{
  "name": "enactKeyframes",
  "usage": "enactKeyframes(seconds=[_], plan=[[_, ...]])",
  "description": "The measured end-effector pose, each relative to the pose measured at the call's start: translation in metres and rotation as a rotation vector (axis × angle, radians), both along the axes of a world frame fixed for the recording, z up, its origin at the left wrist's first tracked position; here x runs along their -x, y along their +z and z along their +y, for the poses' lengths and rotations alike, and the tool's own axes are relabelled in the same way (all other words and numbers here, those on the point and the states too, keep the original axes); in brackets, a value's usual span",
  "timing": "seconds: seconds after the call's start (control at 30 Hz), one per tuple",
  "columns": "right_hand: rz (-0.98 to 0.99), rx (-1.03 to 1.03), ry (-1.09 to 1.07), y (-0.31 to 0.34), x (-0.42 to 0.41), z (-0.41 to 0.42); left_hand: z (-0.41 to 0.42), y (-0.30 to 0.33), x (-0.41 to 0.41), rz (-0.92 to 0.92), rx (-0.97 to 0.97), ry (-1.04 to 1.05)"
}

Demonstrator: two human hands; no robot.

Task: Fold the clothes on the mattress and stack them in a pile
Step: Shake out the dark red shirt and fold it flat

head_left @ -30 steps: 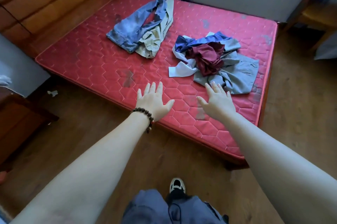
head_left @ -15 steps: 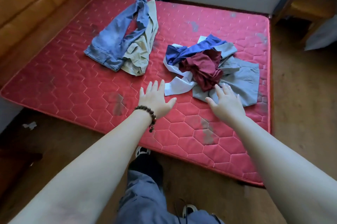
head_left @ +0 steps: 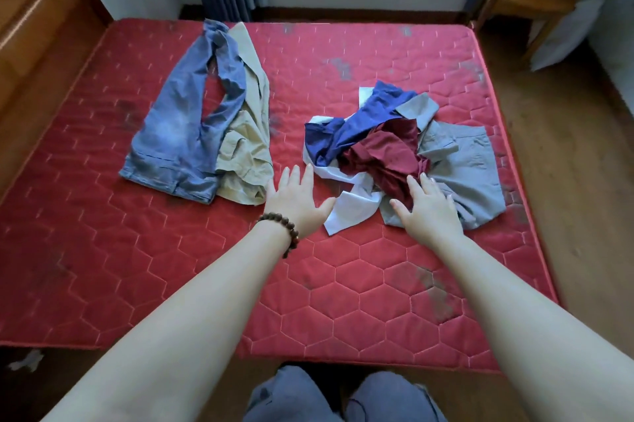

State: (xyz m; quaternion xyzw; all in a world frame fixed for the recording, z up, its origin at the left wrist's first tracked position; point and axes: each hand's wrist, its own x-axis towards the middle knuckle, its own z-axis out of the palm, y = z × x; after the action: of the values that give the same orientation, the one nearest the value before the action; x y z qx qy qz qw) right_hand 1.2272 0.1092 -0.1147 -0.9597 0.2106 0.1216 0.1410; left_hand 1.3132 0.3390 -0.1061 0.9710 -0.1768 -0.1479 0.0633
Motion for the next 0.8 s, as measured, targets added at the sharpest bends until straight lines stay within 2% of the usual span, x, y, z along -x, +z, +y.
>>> enactKeyframes(seconds=[0.3,0.47,0.63,0.8], plan=[[0.053,0.018,0.000,-0.014,-0.055,-0.022,-0.019,-0.016,-0.062,0.015,0.006,-0.030],[0.123,0.050,0.017,-0.042,-0.084,-0.053,-0.037,-0.044,-0.091,0.048,-0.011,-0.042],[0.181,0.063,0.060,-0.103,-0.127,-0.085,-0.069,-0.106,-0.137,0.115,-0.030,-0.019],[0.157,0.105,0.175,-0.186,-0.205,-0.113,-0.110,-0.197,-0.198,0.122,-0.021,-0.055]])
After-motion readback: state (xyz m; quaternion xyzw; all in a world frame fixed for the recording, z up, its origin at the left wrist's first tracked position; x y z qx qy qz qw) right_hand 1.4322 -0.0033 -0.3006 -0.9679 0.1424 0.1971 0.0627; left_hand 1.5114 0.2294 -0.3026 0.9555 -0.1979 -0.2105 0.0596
